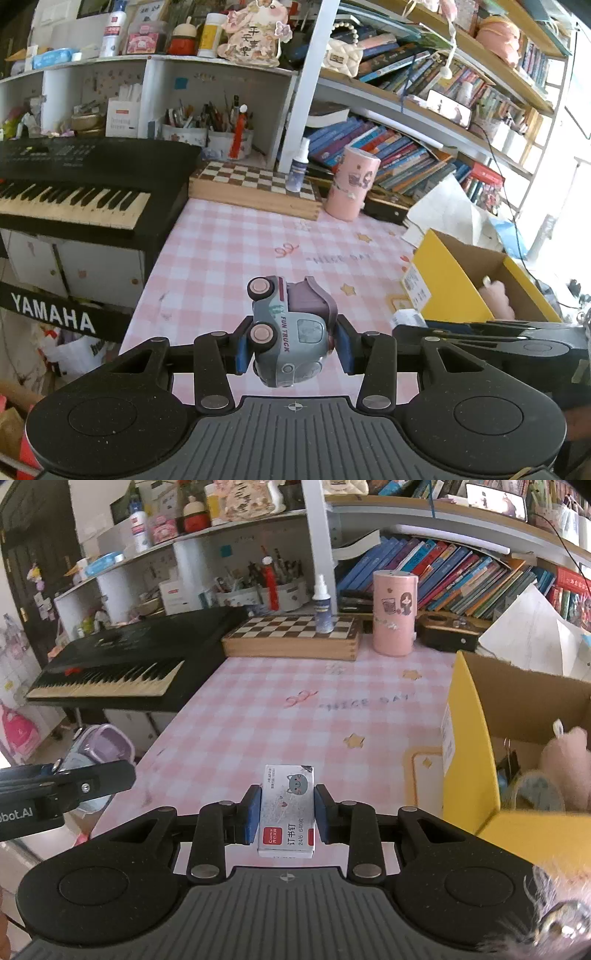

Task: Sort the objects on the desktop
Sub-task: 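Lift the toy truck and eraser and carry both toward the yellow box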

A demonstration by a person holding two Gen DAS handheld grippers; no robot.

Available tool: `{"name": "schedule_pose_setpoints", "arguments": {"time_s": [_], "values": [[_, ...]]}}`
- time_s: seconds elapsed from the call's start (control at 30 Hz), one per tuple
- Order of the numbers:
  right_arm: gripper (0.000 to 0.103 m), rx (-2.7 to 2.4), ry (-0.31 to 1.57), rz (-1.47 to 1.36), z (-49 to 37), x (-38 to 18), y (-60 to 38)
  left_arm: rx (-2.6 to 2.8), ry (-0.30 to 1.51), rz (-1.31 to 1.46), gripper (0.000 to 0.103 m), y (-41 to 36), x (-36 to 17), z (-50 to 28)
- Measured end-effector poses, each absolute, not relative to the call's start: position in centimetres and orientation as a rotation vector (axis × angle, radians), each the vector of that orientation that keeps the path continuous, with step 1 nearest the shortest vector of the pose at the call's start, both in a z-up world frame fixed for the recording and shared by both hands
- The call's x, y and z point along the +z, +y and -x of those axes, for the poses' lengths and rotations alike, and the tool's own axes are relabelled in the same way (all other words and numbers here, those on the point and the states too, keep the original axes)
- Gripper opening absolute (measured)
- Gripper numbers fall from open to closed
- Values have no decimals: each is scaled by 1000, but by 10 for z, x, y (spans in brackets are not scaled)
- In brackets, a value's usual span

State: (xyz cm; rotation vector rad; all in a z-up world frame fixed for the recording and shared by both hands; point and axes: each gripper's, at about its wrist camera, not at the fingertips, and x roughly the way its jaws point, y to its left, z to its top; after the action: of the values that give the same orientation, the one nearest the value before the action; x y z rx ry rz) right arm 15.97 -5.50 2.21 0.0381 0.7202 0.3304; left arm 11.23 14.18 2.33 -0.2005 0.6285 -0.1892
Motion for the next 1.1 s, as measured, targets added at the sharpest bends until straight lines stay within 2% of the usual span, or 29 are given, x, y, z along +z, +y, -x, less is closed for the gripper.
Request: {"name": "schedule_pose_setpoints", "arguments": {"time_s": [0.5,1.1], "values": [[28,252,697,-68,-59,22,-62,-311,649,171,43,128,20,-40],[28,-93,689,-186,19,21,-143,-648,675,74,43,44,17,-35]]}}
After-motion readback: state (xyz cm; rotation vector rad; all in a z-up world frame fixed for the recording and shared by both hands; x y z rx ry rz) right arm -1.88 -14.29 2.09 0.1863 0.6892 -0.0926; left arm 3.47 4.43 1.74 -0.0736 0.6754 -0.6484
